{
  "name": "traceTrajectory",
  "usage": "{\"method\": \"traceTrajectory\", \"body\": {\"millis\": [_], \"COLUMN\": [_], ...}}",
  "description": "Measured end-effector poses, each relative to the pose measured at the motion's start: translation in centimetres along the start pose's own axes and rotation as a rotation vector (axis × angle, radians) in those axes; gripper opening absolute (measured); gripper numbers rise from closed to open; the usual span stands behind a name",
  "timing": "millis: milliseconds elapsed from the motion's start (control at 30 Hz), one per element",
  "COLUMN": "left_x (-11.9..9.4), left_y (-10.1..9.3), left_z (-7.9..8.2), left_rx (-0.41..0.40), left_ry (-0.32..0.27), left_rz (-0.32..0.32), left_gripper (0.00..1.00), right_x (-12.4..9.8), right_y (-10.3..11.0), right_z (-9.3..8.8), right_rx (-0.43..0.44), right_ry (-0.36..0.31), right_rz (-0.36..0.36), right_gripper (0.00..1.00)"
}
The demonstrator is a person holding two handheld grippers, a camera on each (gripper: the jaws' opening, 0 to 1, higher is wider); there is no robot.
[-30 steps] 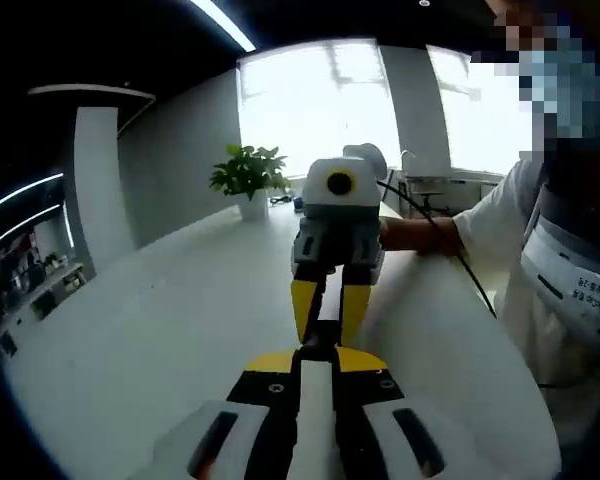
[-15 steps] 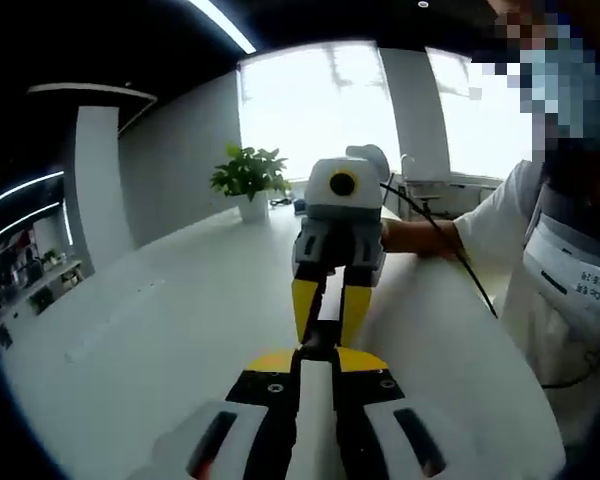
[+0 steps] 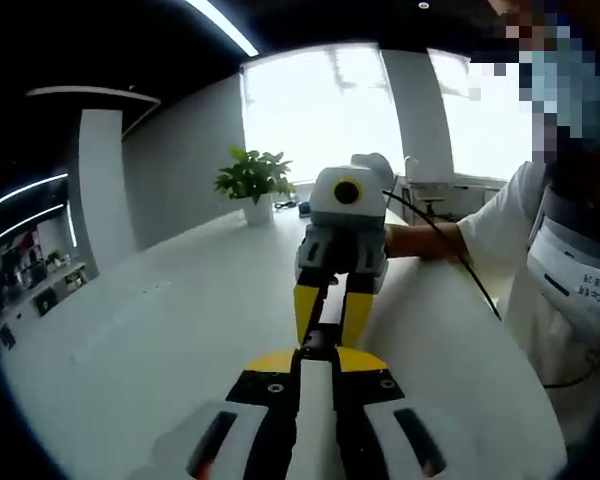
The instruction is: Snap the two parts of the plastic buckle together until the buckle closes and remains connected.
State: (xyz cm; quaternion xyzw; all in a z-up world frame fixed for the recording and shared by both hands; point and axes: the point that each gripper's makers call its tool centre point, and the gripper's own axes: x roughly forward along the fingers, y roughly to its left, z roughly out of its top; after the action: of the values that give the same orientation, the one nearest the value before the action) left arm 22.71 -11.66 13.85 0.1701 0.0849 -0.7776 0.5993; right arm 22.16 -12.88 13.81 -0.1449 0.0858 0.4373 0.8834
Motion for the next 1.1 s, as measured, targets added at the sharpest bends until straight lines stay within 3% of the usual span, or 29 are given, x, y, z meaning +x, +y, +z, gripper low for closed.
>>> {"method": "traceTrajectory", "body": {"millis": [433, 800, 1100], "left_x": [-0.1, 0.4, 0.1], "left_y": [0.1, 0.0, 0.4], "left_z": [0.1, -0.2, -0.4], "left_rx": [0.001, 0.022, -0.017], "left_ry": [-0.008, -0.020, -0.026], "left_rz": [0.000, -0.008, -0.025], "left_gripper": [0.10, 0.11, 0.15], "right_x": [-0.4, -0.6, -0.6], "right_y": [-0.1, -0.3, -0.1], "right_z": [0.9, 0.8, 1.2], "right_rx": [0.012, 0.029, 0.059], "right_ry": [-0.044, -0.040, -0.070], "right_rz": [-0.004, -0.006, 0.002], "right_gripper": [0.12, 0.12, 0.12]}}
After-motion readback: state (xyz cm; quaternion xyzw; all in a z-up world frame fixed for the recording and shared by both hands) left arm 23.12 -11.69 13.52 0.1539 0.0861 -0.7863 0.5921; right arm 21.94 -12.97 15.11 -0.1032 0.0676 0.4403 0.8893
